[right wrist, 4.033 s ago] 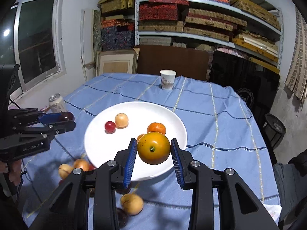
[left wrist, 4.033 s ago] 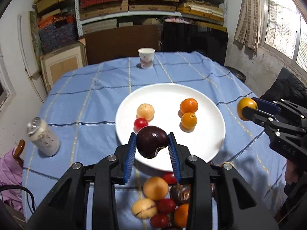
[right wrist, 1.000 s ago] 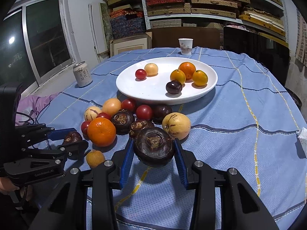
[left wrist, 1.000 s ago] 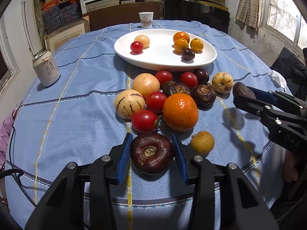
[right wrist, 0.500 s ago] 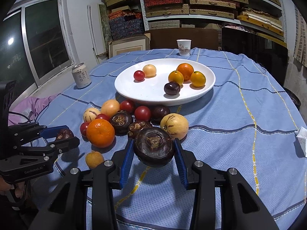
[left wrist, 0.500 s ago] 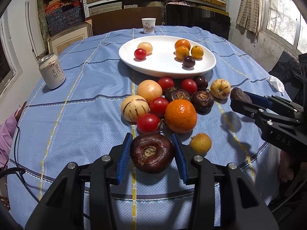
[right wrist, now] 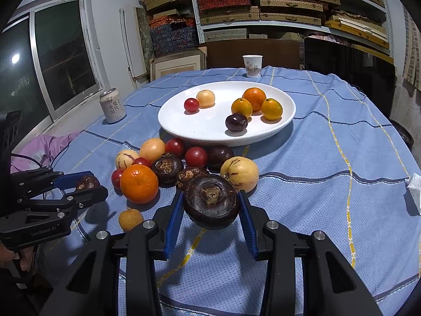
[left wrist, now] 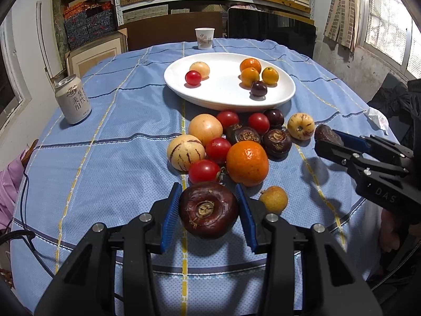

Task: Organize fruits
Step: 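Carry both dark purple fruits onto the white plate and open both tools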

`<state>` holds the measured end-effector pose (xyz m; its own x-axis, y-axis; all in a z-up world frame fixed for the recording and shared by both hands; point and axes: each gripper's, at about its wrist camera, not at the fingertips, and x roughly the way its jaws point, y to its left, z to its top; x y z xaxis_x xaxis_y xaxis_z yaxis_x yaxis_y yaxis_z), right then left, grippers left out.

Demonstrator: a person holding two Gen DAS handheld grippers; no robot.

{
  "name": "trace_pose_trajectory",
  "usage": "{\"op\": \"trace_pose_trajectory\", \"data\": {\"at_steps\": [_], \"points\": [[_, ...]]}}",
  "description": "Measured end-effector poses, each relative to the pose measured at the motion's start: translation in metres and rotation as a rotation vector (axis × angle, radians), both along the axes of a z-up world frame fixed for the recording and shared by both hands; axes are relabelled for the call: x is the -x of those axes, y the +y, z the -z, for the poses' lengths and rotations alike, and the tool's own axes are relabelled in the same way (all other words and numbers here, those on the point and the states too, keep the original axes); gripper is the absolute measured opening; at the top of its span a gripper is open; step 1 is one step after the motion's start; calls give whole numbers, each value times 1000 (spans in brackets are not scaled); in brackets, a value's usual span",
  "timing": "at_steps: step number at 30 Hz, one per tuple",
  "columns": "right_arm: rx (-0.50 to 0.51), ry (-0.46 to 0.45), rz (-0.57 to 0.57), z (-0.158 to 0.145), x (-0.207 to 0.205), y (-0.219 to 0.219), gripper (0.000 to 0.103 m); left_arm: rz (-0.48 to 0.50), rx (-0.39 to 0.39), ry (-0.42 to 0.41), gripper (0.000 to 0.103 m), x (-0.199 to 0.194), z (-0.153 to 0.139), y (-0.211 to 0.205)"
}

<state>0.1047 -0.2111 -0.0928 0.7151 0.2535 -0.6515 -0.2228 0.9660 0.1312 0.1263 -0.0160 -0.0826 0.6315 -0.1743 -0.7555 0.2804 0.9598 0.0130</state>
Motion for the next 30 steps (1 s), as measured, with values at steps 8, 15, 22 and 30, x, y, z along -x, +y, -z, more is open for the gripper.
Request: {"op": "trace_pose_trajectory", "data": {"at_steps": [8, 15, 22, 30], "points": [[-35, 11, -6, -26, -16, -12, 41, 20, 25, -55, 41, -22, -37, 1], [21, -71, 10, -82, -74, -28, 41, 54, 46, -93, 41, -86, -83, -19], [66, -27, -3, -80, -169, -15, 41, 44, 23, -10, 41, -164, -61, -49], [113, 53, -29, -42, -242, 8, 41, 6, 25, 119, 41, -218, -5, -51]]}}
